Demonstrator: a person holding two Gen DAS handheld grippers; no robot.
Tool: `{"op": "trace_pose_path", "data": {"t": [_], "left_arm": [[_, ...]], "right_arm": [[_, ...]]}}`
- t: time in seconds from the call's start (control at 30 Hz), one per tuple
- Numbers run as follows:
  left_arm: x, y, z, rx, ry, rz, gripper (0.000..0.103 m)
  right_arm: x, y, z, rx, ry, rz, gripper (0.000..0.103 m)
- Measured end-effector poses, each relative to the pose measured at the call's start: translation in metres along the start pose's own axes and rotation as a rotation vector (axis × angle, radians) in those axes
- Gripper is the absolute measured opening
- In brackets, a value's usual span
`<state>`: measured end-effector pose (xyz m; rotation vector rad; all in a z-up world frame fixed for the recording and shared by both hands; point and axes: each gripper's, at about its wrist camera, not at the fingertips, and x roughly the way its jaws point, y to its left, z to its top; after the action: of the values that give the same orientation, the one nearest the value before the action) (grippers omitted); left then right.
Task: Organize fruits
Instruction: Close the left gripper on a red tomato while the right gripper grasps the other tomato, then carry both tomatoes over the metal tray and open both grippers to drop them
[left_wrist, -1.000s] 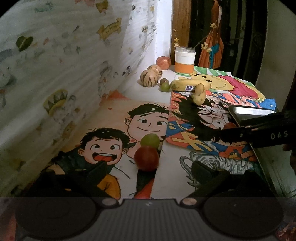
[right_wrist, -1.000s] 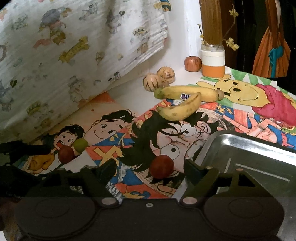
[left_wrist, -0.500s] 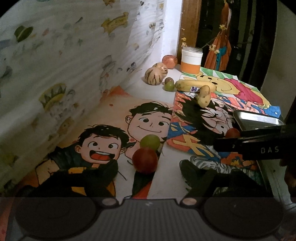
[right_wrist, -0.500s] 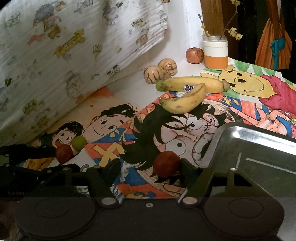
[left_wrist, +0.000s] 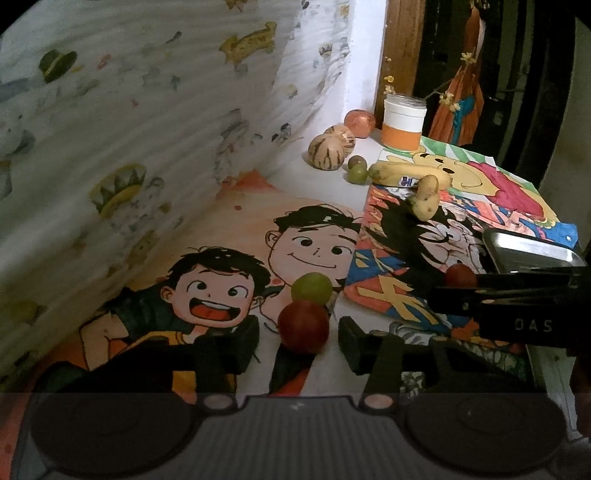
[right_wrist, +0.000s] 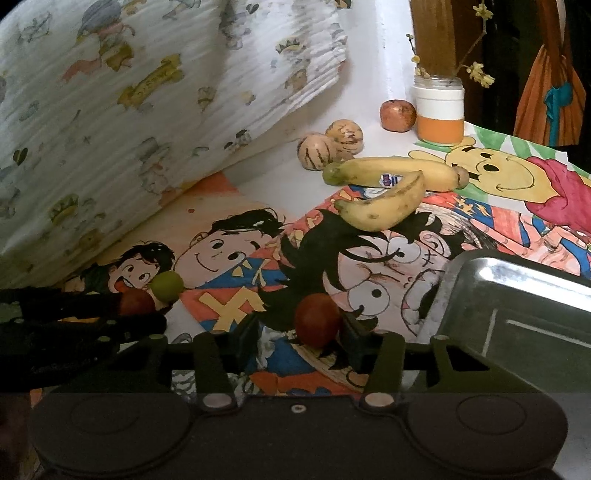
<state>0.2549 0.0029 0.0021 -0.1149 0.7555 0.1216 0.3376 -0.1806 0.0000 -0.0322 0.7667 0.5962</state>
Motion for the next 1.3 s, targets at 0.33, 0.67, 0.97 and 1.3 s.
{"op": "trace_pose_path", "data": {"t": [0.33,0.67,0.97,1.3], "left_arm": [[0.0,-0.002,0.001,-0.007,0.003,0.004,0.043],[0.0,-0.003,0.0,-0.008,0.004,-0.011,0.033],[0.0,-0.004,0.001,-0.004,0.008,-0.01,0.032],[-0.004,-0.004,0.005,-0.022,0.041,-0.102,0.032]], "right_arm": [[0.003,0.007,0.002,-0.019,0.002,0.013,0.044],[0.004,0.009,0.002,-0.027,0.003,0.017,0.034],[0.004,0.009,0.002,-0.019,0.004,0.021,0.03],[-0.015,0.005,-0.002,0.063,-0.014,0.037,0.03]]}}
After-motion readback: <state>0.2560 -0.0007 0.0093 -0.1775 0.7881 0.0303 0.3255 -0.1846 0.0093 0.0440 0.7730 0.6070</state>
